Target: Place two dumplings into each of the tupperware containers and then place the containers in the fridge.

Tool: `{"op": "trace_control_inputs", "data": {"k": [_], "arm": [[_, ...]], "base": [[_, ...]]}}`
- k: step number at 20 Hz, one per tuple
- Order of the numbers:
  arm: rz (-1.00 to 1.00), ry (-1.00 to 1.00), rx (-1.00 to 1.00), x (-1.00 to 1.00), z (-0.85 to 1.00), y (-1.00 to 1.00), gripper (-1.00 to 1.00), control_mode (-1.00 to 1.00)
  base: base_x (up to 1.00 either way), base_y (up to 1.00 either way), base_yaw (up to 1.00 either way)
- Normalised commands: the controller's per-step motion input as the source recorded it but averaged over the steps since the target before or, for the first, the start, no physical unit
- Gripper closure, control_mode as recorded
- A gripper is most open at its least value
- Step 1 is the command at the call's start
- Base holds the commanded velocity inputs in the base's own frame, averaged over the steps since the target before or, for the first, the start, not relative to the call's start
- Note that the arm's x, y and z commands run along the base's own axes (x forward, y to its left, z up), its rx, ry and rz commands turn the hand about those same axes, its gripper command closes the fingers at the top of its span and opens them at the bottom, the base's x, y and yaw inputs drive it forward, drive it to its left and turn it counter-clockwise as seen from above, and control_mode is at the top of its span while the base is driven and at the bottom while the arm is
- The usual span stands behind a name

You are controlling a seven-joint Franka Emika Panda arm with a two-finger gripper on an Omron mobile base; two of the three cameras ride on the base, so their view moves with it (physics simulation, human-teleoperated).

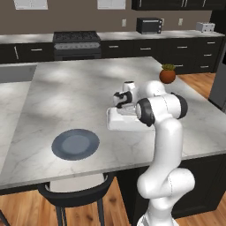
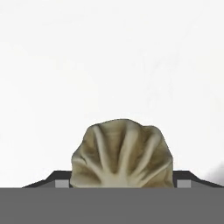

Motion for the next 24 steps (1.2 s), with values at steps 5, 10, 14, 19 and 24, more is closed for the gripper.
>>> {"op": "trace_control_inputs", "data": {"k": [5, 10, 14, 19, 24], "arm": [[-0.02, -0.11, 0.08, 0.00, 0.00, -0.05, -1.00, -1.00], [-0.01, -0.12, 0.08, 0.00, 0.00, -0.06, -1.00, -1.00], [-0.01, -0.13, 0.05, -0.01, 0.02, 0.00, -1.00, -1.00], [0.00, -0.10, 0.01, -0.46, 0.56, -0.15, -1.00, -1.00], [0.00, 0.00, -0.20, -0.86, 0.74, -0.43, -1.00, -1.00]], "base": [[0.00, 0.00, 0.00], [0.00, 0.00, 0.00], [0.00, 0.00, 0.00], [0.00, 0.00, 0.00], [0.00, 0.00, 0.00]]}}
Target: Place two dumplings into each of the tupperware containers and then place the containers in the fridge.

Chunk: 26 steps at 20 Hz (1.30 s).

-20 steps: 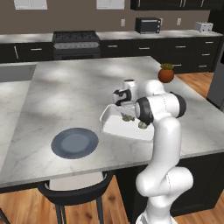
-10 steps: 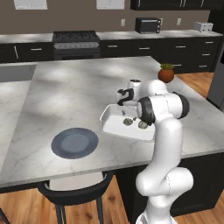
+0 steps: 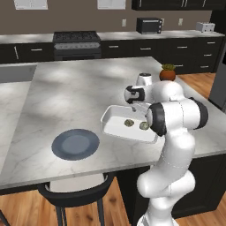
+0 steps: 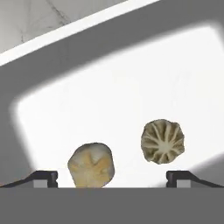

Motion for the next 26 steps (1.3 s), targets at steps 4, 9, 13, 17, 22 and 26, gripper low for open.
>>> {"op": "trace_control_inputs", "data": {"k": [4, 9, 13, 17, 22, 26], "arm": [[0.00, 0.00, -0.24, -1.00, 0.84, -0.65, -1.00, -1.00], [0.01, -0.04, -0.09, -0.95, 0.73, -0.67, -1.00, -1.00], [0.00, -0.04, 0.05, -0.80, 0.28, -0.45, -1.00, -1.00], [0.01, -0.02, 0.07, -0.25, 0.00, -0.10, -1.00, -1.00], [0.05, 0.12, -0.01, 0.02, 0.00, 0.14, -1.00, -1.00], [0.11, 0.24, -0.04, 0.29, -0.03, 0.24, -1.00, -1.00]], "base": [[0.00, 0.00, 0.00], [0.00, 0.00, 0.00], [0.00, 0.00, 0.00], [0.00, 0.00, 0.00], [0.00, 0.00, 0.00], [0.00, 0.00, 0.00]]}}
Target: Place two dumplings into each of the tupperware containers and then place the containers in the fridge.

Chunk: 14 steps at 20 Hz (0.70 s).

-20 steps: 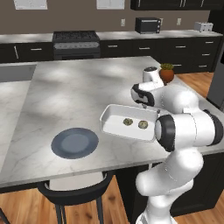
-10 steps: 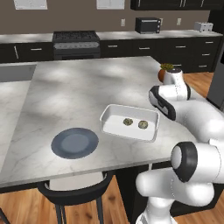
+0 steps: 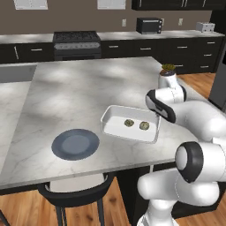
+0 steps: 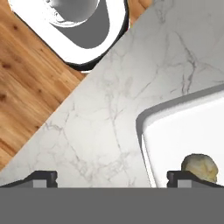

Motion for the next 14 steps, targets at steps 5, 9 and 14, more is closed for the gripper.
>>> {"op": "trace_control_inputs", "data": {"k": [5, 9, 14], "arm": [[0.26, 0.14, 0.00, 0.33, -0.33, 0.00, -1.00, -1.00], [0.13, -0.01, 0.06, 0.17, -0.48, 0.00, -1.00, -1.00], [0.05, -0.16, 0.15, 0.01, -0.48, -0.05, -1.00, -1.00]], "base": [[0.00, 0.00, 0.00], [0.00, 0.00, 0.00], [0.00, 0.00, 0.00]]}}
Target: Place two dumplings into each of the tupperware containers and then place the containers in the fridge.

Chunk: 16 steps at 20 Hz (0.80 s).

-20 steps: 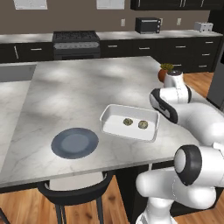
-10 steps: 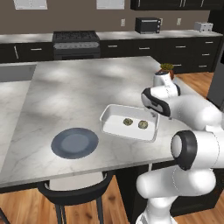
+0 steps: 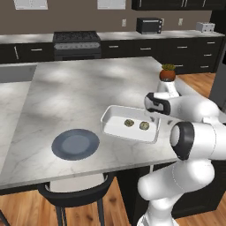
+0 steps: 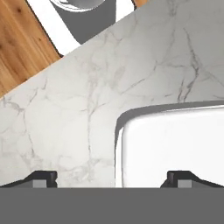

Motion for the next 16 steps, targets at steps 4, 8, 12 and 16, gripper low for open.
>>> {"op": "trace_control_inputs", "data": {"k": [4, 8, 12, 16], "arm": [[0.01, -0.15, 0.12, 0.00, -0.31, -0.04, -1.00, -1.00], [0.02, -0.06, 0.03, 0.05, -0.23, 0.00, -1.00, -1.00], [0.03, 0.00, 0.00, 0.15, -0.22, 0.02, -1.00, -1.00], [0.00, 0.00, 0.00, 0.21, -0.25, 0.05, -1.00, -1.00]], "base": [[0.00, 0.00, 0.00], [0.00, 0.00, 0.00], [0.00, 0.00, 0.00], [0.00, 0.00, 0.00]]}}
